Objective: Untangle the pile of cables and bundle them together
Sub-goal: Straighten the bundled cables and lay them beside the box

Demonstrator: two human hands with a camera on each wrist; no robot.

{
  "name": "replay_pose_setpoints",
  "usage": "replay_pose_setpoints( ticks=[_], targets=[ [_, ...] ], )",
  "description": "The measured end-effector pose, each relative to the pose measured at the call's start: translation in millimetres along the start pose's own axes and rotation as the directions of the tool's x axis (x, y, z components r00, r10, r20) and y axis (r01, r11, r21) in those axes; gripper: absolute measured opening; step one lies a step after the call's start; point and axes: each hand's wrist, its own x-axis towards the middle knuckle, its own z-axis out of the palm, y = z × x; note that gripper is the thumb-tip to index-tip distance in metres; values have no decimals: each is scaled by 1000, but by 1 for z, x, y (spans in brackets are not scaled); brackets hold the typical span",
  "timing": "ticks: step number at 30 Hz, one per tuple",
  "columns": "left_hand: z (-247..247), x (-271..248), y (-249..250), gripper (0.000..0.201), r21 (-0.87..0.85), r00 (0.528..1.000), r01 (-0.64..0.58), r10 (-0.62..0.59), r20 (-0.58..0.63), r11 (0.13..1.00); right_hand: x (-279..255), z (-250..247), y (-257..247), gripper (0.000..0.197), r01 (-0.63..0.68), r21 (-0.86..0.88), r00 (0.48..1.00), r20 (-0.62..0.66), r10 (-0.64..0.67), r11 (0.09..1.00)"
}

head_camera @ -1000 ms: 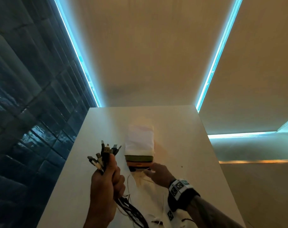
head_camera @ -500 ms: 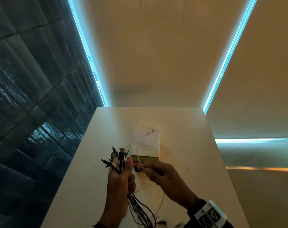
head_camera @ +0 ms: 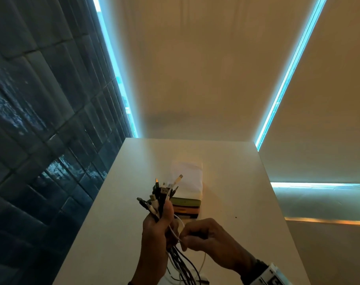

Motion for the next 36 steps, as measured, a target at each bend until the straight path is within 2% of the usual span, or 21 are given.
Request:
replay_pose_setpoints(
  ticks=[3,7,9,12,15,17,19,20,22,24,29,33,36],
  targets=[
    [-4,1,0,34,-57,999,-8,5,-46,998,-3,-3,-4,23,-53,11,993,105,52,999],
    [-5,2,4,38,-122,1000,5,-6,-12,993,-6,-4,-5,15,-93,-38,984,147,98,995],
    [-2,1,6,34,-168,1000,-11,13,14,986,-4,-2,-2,13,-77,-96,991,100,86,992],
    [3,-1,6,27,-193,999,-46,51,20,980,1,6,3,24,-27,-156,993,-119,9,987],
    [5,-3,8,34,-118,995,-94,96,12,988,3,17,7,52,-4,-310,943,-317,-100,951],
    [7,-5,12,45,-87,994,-104,106,17,991,3,22,9,68,12,-309,944,-311,-113,951],
    [11,-7,17,52,-125,996,-67,74,52,990,7,24,9,79,27,-185,974,-217,-68,982],
    [12,-7,19,51,-152,995,-40,53,82,988,9,25,9,76,39,-75,987,-154,-51,996],
    [12,-5,23,45,-202,988,3,28,150,979,12,28,10,46,60,115,997,-53,-55,991],
    [12,-1,28,37,-210,984,6,32,177,978,14,33,13,27,65,149,997,-59,-57,987],
    [14,17,61,34,-274,972,-68,126,200,959,5,29,27,33,-96,206,995,8,96,974],
    [18,32,102,40,-279,957,-202,249,146,939,-20,5,50,35,-256,191,963,-41,268,948],
    [20,41,126,41,-295,947,-252,297,120,922,-51,-20,75,41,-367,103,911,-160,380,924]
  ],
)
